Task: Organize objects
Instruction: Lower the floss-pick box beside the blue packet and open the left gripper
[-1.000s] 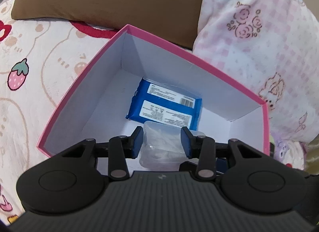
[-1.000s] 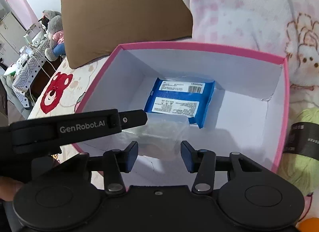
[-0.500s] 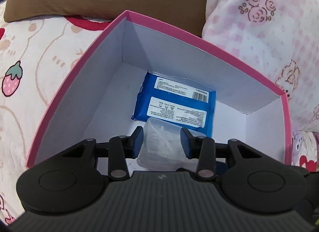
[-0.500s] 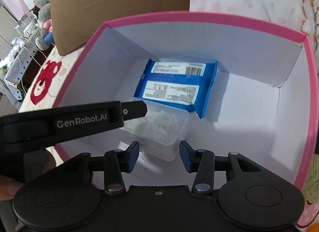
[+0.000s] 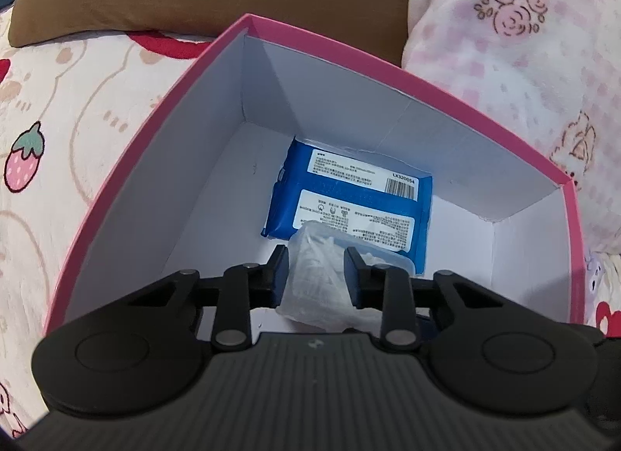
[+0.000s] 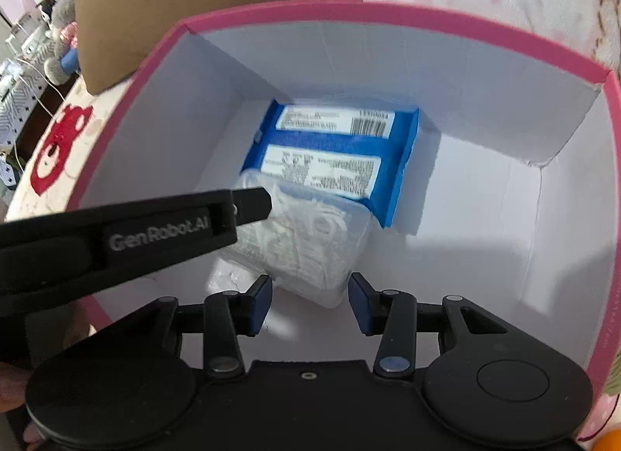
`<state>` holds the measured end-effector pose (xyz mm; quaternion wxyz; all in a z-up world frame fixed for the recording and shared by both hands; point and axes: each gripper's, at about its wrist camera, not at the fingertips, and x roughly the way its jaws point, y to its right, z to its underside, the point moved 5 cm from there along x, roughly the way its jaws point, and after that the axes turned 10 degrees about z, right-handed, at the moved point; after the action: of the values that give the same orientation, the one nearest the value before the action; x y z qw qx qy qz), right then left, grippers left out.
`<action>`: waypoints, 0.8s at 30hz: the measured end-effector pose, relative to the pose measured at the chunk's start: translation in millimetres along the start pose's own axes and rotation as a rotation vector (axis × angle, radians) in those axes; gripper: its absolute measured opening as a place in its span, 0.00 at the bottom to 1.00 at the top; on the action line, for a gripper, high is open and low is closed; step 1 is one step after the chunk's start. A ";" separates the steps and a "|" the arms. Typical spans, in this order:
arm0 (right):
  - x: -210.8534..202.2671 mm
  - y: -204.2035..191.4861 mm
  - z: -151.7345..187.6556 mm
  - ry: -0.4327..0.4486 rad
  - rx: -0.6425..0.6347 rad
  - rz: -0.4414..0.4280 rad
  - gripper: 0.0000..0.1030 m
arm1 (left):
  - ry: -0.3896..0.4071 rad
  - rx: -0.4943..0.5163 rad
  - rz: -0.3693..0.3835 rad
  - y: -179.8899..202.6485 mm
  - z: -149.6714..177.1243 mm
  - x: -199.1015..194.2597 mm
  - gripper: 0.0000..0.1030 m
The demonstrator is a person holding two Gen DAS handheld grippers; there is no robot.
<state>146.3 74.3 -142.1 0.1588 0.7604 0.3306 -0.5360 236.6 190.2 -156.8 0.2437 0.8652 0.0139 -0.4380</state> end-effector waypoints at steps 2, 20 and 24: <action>-0.6 -1.8 -0.1 -0.002 -0.015 0.015 0.47 | -0.010 -0.012 -0.008 -2.5 1.2 3.0 0.28; -52.9 -12.1 8.6 0.154 -0.122 0.070 0.58 | 0.040 -0.035 -0.023 -5.3 5.8 -24.3 0.39; -72.4 -9.2 15.6 0.184 -0.108 0.054 0.58 | 0.033 -0.018 -0.047 -1.1 11.0 -39.6 0.45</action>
<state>114.1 47.6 -80.3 0.1829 0.8053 0.3515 -0.4410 203.6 193.8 -132.4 0.2408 0.8696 0.0422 -0.4291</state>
